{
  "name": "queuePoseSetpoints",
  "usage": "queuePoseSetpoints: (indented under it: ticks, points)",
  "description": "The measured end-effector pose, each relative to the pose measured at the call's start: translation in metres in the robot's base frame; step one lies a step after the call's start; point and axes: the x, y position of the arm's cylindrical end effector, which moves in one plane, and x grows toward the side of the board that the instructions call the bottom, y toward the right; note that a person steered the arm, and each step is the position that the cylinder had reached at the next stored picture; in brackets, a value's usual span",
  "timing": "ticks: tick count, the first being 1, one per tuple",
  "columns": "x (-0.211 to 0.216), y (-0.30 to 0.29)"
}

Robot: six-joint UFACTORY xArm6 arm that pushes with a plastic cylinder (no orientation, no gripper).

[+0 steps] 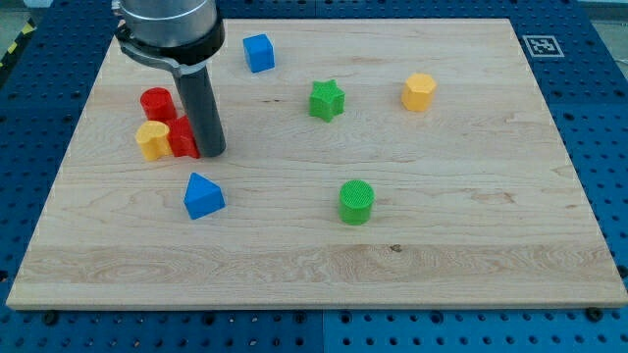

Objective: Move the blue triangle towards the bottom left side of the board

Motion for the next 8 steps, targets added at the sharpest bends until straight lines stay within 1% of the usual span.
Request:
queuePoseSetpoints:
  ticks: [4,6,8]
  points:
    - [0.001,0.009]
    - [0.045,0.012]
    - [0.062,-0.016]
